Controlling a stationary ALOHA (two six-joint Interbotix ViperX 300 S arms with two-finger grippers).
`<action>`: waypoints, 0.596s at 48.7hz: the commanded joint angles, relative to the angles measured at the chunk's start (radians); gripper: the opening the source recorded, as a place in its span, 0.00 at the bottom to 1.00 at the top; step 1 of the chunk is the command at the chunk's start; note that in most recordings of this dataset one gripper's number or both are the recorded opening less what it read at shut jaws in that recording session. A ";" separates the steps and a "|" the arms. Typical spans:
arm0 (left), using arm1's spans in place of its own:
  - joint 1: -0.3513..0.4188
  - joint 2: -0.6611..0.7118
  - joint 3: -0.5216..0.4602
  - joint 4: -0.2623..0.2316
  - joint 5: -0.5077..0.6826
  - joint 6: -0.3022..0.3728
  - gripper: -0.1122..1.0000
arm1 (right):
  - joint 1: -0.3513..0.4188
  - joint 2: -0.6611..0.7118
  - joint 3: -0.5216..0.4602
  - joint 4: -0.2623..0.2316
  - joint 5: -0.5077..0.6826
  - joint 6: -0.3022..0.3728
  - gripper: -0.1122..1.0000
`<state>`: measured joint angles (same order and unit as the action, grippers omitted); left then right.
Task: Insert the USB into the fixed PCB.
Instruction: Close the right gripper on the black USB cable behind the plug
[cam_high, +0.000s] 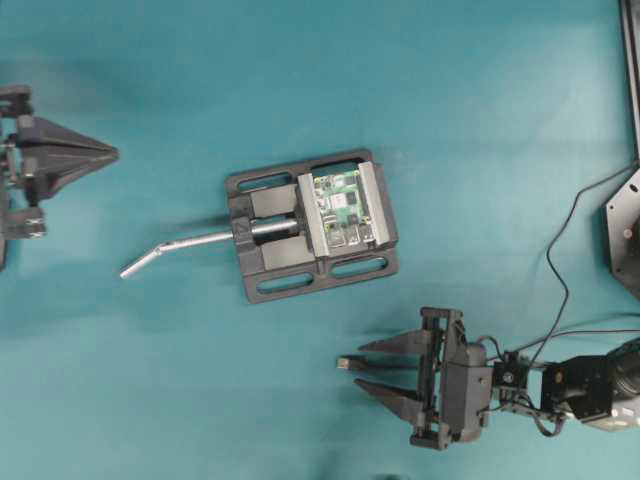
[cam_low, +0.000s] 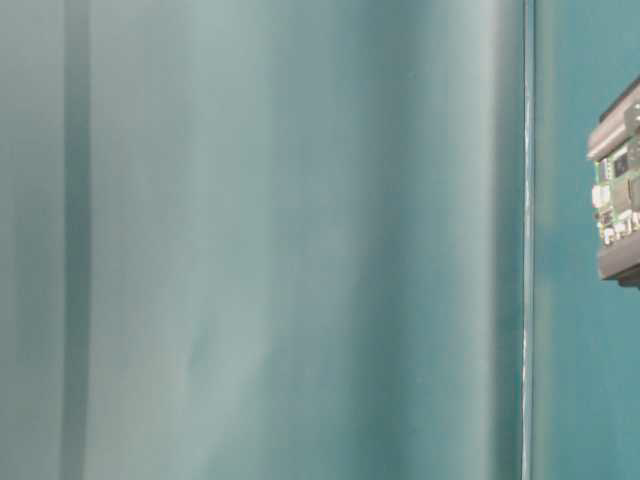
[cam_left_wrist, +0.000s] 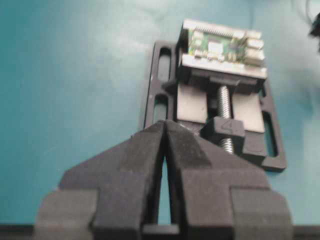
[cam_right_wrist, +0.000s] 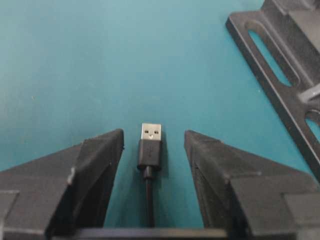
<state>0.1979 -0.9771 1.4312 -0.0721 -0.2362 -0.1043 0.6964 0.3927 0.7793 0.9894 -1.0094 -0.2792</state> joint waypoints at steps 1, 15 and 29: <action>-0.002 -0.117 0.015 0.003 0.051 -0.006 0.13 | 0.006 -0.003 -0.009 0.000 -0.005 0.002 0.63; -0.002 -0.417 0.067 0.006 0.285 -0.009 0.13 | 0.006 0.032 -0.012 0.005 -0.003 0.005 0.63; 0.005 -0.385 0.071 0.006 0.299 -0.008 0.13 | 0.006 0.037 -0.011 0.028 0.000 0.005 0.63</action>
<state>0.1994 -1.3898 1.5140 -0.0690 0.0629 -0.1043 0.6995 0.4403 0.7747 1.0124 -1.0078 -0.2730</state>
